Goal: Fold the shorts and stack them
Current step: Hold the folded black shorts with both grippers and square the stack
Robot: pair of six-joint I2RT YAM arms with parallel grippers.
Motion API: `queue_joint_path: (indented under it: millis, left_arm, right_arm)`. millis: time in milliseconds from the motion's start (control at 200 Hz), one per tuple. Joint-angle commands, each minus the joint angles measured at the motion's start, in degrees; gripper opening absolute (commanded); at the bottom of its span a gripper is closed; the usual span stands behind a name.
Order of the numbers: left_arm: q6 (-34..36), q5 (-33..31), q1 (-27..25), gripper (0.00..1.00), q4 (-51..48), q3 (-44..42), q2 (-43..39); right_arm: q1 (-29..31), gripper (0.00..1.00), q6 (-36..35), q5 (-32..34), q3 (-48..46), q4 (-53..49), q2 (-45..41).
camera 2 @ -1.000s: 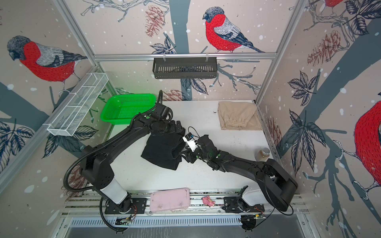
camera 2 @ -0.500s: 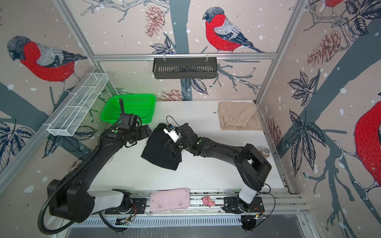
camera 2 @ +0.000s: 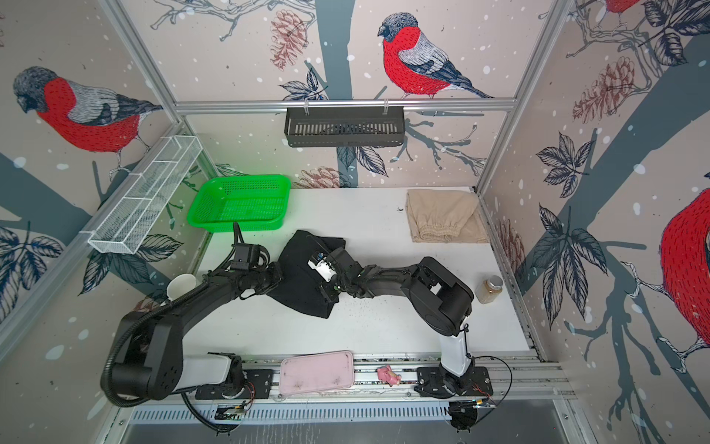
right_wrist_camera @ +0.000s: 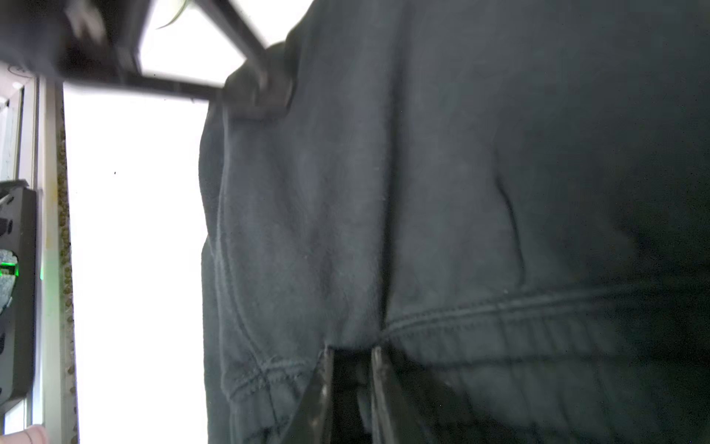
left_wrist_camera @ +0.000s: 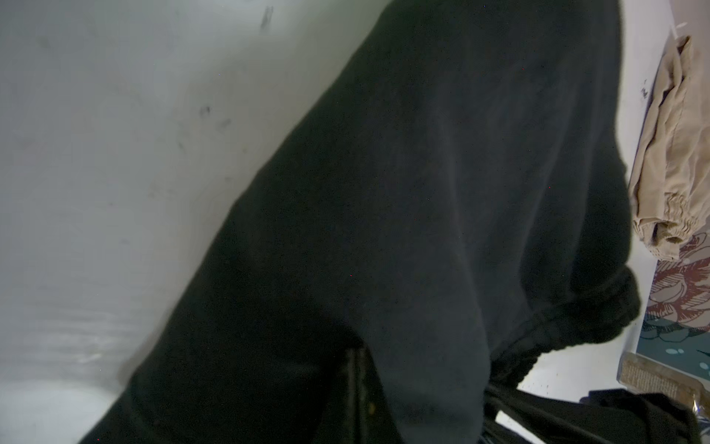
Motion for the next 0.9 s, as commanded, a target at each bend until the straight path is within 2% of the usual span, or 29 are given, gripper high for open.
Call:
queue_joint_path:
  millis: [0, 95, 215, 330, 355, 430, 460, 565, 690, 800, 895]
  left_arm:
    - [-0.2, 1.6, -0.4, 0.0, 3.9, -1.9, -0.7]
    - [1.3, -2.1, -0.3, 0.0, 0.8, -2.5, -0.7]
    - [2.9, -3.0, -0.3, 0.0, -0.2, -3.2, 1.4]
    - [5.2, -4.7, -0.3, 0.0, -4.4, -0.2, 1.0]
    - [5.7, -4.7, -0.3, 0.08, -5.4, 0.9, 0.0]
    - [6.9, -5.5, -0.7, 0.56, -8.8, 4.2, -3.9]
    - [7.1, -6.6, -1.1, 0.64, -10.5, 5.5, -5.4]
    - [8.4, -10.1, -4.9, 0.62, -14.4, 6.7, -9.7]
    - [6.0, -8.9, -9.0, 0.55, -15.5, 2.8, -10.3]
    - [2.3, -9.7, -12.7, 0.55, -13.4, -0.2, -11.0]
    - [0.1, -10.4, -13.3, 0.55, -10.6, -2.5, -11.5]
  right_arm:
    - [-2.2, 0.21, 2.8, 3.0, -1.3, -6.5, -0.5]
    - [-4.2, 0.23, 2.6, 2.4, -1.4, -6.2, -1.1]
    - [-5.1, 0.26, 0.4, 4.5, -0.2, -9.3, -0.2]
    - [-5.3, 0.3, 0.7, 3.0, -0.2, -9.7, -1.7]
    - [-5.3, 0.31, 1.0, 2.6, -0.4, -9.4, -2.3]
    - [-5.3, 0.32, 1.9, 1.9, -0.4, -8.9, -3.5]
    - [-5.3, 0.33, 2.1, 2.0, -0.2, -9.0, -3.6]
    - [-5.7, 0.33, 3.0, 2.6, 0.1, -9.1, -4.0]
    - [-6.6, 0.37, 4.1, 0.8, -0.2, -8.0, -4.3]
    - [-6.7, 0.48, 3.9, 0.5, 0.1, -8.6, -5.4]
    - [-6.7, 0.54, 4.2, 0.3, -1.6, -8.4, -8.4]
